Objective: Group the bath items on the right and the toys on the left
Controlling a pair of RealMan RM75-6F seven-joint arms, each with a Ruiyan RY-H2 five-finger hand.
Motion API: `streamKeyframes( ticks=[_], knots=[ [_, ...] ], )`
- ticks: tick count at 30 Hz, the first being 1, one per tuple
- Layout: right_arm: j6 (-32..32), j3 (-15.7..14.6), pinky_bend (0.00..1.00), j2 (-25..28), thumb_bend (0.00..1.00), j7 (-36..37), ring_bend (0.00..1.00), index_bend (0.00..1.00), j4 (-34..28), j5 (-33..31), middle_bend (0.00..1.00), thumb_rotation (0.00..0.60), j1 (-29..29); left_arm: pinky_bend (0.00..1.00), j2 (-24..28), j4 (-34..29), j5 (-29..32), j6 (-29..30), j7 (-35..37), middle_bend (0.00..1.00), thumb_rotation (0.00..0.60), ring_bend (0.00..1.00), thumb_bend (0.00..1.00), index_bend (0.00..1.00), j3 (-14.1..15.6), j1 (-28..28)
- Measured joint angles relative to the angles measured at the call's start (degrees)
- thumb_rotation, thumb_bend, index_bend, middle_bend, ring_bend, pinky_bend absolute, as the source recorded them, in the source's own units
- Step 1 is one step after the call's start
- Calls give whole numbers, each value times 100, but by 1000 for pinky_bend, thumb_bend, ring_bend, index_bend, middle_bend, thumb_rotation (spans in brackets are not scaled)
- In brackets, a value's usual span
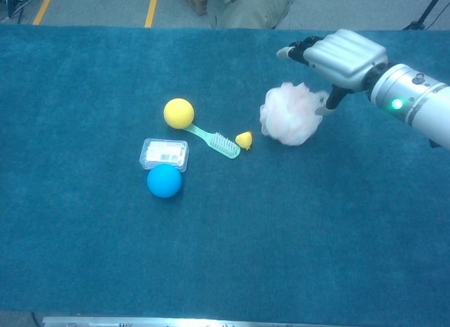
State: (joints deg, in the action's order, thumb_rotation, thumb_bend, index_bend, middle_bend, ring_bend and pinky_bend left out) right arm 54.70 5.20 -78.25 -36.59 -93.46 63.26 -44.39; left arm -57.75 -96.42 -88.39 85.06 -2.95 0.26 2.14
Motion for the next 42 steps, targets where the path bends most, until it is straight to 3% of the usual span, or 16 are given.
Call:
streamKeyframes(
  ticks=[9, 23, 28, 35, 42],
  knots=[
    [203, -116, 313, 340, 0, 427, 136, 0, -522, 692, 152, 600, 152, 245, 126, -179, -276, -288, -71, 282, 600, 226, 337, 318, 52, 258],
    [421, -627, 313, 823, 0, 998, 136, 89, -1050, 2056, 202, 600, 484, 245, 208, -367, -673, -707, -75, 282, 600, 226, 337, 318, 212, 588],
    [87, -622, 315, 650, 0, 803, 165, 199, -974, 1953, 250, 600, 399, 245, 204, -437, -733, -763, -111, 282, 600, 226, 337, 318, 261, 651],
    [-207, -347, 315, -9, 54, -12, 201, 352, -617, 1354, 333, 600, 135, 245, 268, -454, -731, -593, -85, 282, 600, 226, 337, 318, 335, 540],
    [-393, -148, 316, -657, 53, -1020, 201, 369, -297, 464, 333, 600, -186, 236, 339, -424, -700, -355, -2, 281, 600, 226, 337, 318, 402, 365]
  ],
)
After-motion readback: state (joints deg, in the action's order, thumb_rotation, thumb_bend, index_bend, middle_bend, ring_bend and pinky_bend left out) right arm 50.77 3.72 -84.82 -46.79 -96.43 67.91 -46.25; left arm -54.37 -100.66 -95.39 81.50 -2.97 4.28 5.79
